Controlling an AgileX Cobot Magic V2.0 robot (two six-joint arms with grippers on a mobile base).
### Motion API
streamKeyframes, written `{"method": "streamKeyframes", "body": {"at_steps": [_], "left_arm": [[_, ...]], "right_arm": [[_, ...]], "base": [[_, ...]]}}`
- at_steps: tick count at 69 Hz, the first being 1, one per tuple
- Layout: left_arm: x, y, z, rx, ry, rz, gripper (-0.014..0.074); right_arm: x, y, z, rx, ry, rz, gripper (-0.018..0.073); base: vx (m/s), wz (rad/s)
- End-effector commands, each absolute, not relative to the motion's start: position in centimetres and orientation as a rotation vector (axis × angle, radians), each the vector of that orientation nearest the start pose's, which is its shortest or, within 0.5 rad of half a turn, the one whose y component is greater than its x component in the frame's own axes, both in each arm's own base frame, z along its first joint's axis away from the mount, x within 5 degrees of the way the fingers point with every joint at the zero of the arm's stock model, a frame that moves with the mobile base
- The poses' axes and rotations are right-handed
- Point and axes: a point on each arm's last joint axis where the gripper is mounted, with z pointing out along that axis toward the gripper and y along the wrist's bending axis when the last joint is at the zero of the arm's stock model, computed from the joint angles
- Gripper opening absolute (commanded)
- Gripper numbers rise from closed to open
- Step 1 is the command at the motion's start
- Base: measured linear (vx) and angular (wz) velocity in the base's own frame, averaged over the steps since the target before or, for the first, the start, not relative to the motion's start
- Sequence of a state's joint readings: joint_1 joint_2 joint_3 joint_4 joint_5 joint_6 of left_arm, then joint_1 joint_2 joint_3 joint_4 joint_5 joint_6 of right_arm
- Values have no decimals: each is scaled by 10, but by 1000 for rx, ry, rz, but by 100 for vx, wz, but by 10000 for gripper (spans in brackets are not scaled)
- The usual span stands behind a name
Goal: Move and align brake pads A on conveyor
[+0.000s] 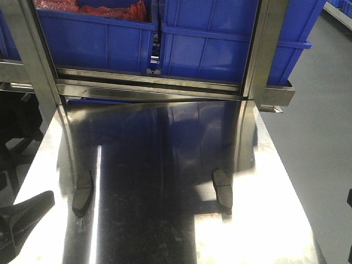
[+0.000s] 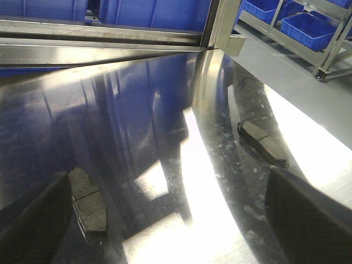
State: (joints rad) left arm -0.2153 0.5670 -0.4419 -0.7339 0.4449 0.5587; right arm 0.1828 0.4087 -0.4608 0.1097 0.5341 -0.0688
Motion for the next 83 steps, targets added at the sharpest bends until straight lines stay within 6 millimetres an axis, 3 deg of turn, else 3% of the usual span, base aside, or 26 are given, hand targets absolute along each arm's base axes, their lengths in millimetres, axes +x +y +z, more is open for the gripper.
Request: {"method": "streamKeyframes", "body": {"at_steps": [1, 12, 29, 47, 64, 83], "left_arm": [[113, -50, 303, 232, 1886, -516, 617], [137, -59, 317, 296, 1964, -530, 611], [213, -71, 319, 300, 2117, -451, 608], [269, -69, 300, 106, 2310, -302, 606], [301, -97, 273, 47, 2493, -249, 603], [323, -103, 227, -84, 2666, -215, 593]], "right_arm": [[86, 20, 307, -175, 1867, 189, -6], [86, 20, 307, -175, 1867, 189, -6], [86, 20, 307, -175, 1867, 189, -6], [86, 20, 307, -175, 1867, 189, -6], [86, 20, 307, -175, 1867, 189, -6], [86, 20, 307, -175, 1867, 189, -6]], "base": [[0, 0], [0, 0], [0, 0], [0, 0], [0, 0], [0, 0]]}}
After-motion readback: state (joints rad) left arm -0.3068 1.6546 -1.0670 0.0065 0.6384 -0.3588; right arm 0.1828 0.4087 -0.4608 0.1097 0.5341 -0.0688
